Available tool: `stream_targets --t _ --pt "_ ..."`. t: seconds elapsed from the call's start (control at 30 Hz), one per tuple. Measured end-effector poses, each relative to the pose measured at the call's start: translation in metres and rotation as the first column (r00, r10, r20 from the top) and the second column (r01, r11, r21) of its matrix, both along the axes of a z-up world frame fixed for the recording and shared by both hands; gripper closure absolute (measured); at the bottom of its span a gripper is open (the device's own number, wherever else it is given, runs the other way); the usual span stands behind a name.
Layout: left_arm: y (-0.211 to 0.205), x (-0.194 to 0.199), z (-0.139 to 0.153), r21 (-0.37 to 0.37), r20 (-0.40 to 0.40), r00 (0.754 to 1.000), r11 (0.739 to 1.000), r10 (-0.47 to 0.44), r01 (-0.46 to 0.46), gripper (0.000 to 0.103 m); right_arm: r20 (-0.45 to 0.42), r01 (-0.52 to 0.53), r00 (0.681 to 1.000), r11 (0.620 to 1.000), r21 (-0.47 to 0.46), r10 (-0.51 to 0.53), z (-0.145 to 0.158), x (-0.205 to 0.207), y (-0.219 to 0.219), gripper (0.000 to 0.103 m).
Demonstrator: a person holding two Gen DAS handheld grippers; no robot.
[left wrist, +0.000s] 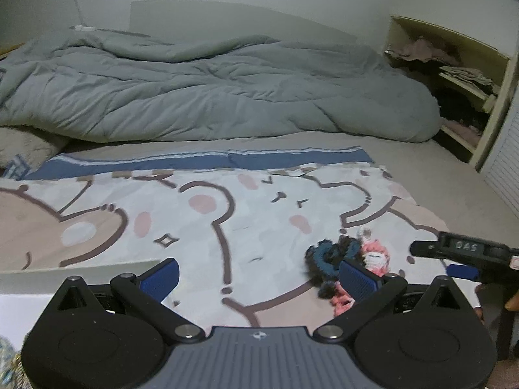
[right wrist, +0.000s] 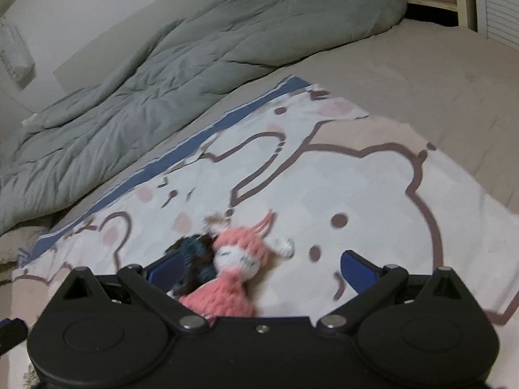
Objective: Organize objects
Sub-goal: 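Grasp the pink crochet bunny with the right tool while the left tool grasps the dark crochet scrunchie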
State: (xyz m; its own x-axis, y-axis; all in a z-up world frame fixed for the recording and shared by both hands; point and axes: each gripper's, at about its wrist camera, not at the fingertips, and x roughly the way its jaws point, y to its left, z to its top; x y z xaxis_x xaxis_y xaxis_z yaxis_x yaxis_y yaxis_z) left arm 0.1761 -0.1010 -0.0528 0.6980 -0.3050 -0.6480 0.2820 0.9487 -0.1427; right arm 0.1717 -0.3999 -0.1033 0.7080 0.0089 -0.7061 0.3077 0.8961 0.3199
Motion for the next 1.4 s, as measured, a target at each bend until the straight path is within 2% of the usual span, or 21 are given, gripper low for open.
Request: stream_targets --t 0.17,0.27,0.33,0.37,0.47,0.53,0.63,0.8,0.97,1.0,1.03,1.13,1.23,1.3,1.33,1.37,1.4 --pt "-0.022 0.016 -0.009 0.050 0.023 0.996 0.995 -0.084 0.083 0.000 -0.040 -0.033 0.999 0.999 0.026 0.034 -0.010 0.017 -0.003 0.000" --pt "-0.040 0.026 -0.014 0.090 0.034 0.986 0.983 -0.166 0.162 0.005 -0.065 -0.011 0.998 0.995 0.094 0.018 -0.019 0.026 -0.006 0.004" --pt "-0.052 0.033 -0.018 0.100 0.031 0.975 0.971 -0.220 0.216 0.014 -0.065 0.009 0.998 0.986 0.167 0.002 -0.026 0.030 -0.007 0.019" --pt "-0.058 0.037 -0.021 0.102 0.021 0.969 0.965 -0.245 0.242 0.020 -0.071 0.018 0.997 0.979 0.202 -0.003 -0.030 0.032 -0.008 0.021" --pt "-0.075 0.048 -0.028 0.101 -0.004 0.959 0.954 -0.282 0.281 0.029 -0.098 0.046 0.995 0.957 0.285 -0.019 -0.042 0.036 -0.008 0.035" --pt "-0.084 0.055 -0.035 0.094 -0.019 0.955 0.951 -0.295 0.295 0.032 -0.109 0.053 0.994 0.943 0.328 -0.018 -0.049 0.039 -0.008 0.046" --pt "-0.098 0.066 -0.048 0.099 -0.045 0.948 0.943 -0.316 0.319 0.032 -0.125 0.069 0.992 0.938 0.340 -0.028 -0.056 0.042 -0.008 0.050" --pt "-0.111 0.078 -0.075 0.115 -0.071 0.932 0.925 -0.357 0.363 0.030 -0.146 0.056 0.989 0.911 0.408 0.005 -0.070 0.048 -0.012 0.051" --pt "-0.114 0.088 -0.100 0.119 -0.104 0.930 0.924 -0.353 0.364 0.021 -0.140 0.032 0.990 0.902 0.429 0.031 -0.079 0.053 -0.013 0.053" --pt "-0.113 0.091 -0.103 0.104 -0.105 0.933 0.929 -0.344 0.354 0.020 -0.134 0.020 0.990 0.902 0.431 0.042 -0.080 0.054 -0.012 0.061" --pt "-0.111 0.094 -0.105 0.084 -0.108 0.936 0.935 -0.334 0.344 0.019 -0.129 0.002 0.990 0.903 0.430 0.059 -0.080 0.055 -0.012 0.065" --pt "-0.106 0.103 -0.110 0.006 -0.123 0.944 0.951 -0.306 0.310 0.019 -0.121 -0.058 0.986 0.919 0.391 0.114 -0.079 0.059 -0.009 0.066" --pt "-0.105 0.108 -0.118 -0.052 -0.142 0.940 0.951 -0.310 0.306 0.020 -0.115 -0.076 0.985 0.920 0.385 0.130 -0.079 0.058 -0.010 0.067" --pt "-0.106 0.108 -0.122 -0.068 -0.148 0.938 0.949 -0.313 0.307 0.027 -0.117 -0.069 0.985 0.914 0.399 0.125 -0.081 0.059 -0.012 0.067" --pt "-0.106 0.108 -0.122 -0.093 -0.145 0.934 0.944 -0.326 0.315 0.042 -0.120 -0.067 0.985 0.916 0.396 0.124 -0.080 0.059 -0.012 0.068" --pt "-0.105 0.108 -0.122 -0.119 -0.153 0.931 0.941 -0.332 0.317 0.049 -0.121 -0.063 0.985 0.916 0.397 0.120 -0.080 0.059 -0.013 0.068" --pt "-0.106 0.107 -0.122 -0.127 -0.155 0.931 0.941 -0.331 0.314 0.050 -0.120 -0.059 0.986 0.912 0.406 0.117 -0.081 0.059 -0.014 0.068"
